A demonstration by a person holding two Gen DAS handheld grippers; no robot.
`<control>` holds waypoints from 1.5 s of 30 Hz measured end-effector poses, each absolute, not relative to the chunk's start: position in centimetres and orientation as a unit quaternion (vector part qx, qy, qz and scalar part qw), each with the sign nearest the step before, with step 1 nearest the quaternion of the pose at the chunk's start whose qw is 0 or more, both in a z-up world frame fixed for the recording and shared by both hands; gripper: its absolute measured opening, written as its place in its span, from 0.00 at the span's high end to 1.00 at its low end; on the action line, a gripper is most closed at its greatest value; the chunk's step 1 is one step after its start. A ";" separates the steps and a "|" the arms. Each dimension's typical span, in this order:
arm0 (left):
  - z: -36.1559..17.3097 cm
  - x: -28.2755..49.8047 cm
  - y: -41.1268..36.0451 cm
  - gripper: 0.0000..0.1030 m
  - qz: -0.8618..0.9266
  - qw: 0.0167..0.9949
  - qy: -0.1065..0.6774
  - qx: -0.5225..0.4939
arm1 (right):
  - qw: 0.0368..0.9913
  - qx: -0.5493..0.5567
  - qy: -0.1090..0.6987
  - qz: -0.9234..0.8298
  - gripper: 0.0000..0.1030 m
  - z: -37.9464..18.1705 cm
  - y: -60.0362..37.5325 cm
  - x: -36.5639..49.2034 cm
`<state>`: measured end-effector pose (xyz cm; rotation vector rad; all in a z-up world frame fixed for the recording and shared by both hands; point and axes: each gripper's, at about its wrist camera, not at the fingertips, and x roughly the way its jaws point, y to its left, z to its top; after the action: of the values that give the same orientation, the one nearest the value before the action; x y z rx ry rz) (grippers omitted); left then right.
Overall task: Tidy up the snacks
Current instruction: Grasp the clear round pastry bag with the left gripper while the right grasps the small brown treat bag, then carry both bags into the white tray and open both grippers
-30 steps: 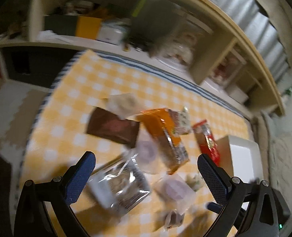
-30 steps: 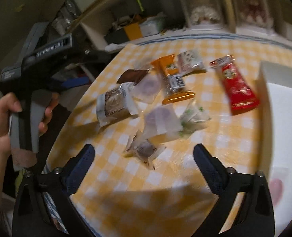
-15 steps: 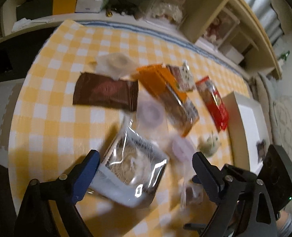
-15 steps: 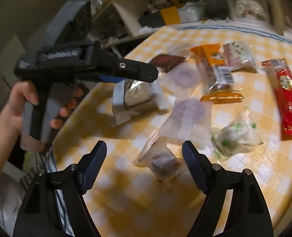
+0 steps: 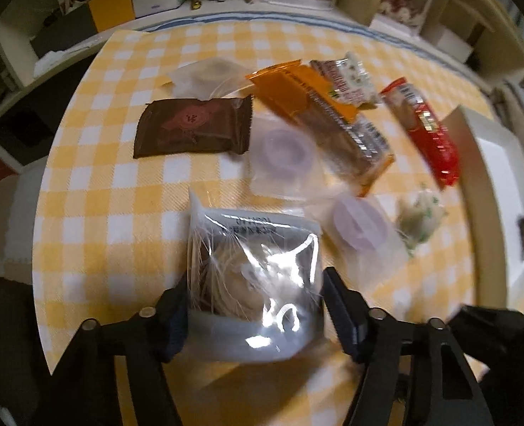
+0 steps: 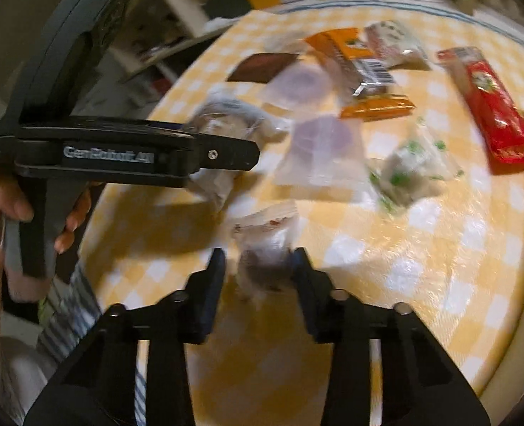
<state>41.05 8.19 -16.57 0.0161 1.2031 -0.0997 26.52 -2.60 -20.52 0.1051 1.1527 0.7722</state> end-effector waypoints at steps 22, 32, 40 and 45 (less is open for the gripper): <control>-8.6 35.3 6.7 0.40 -0.055 0.889 0.448 -0.076 | 0.822 0.100 0.461 0.319 0.74 -12.4 -9.6 25.2; -3.3 28.7 5.7 0.40 -0.096 0.913 0.384 -0.100 | 0.856 0.103 0.420 0.282 0.74 -7.0 -15.1 24.2; -1.9 26.5 1.4 0.40 -0.131 0.910 0.379 -0.103 | 0.866 0.099 0.419 0.256 0.74 -5.9 -19.8 22.7; -1.7 26.3 -2.3 0.40 -0.148 0.905 0.385 -0.103 | 0.872 0.113 0.417 0.231 0.74 -5.3 -24.0 21.8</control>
<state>26.33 -2.28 -1.68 -0.2127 0.7957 -0.3062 21.75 -24.00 -5.26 0.2363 0.8715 0.4833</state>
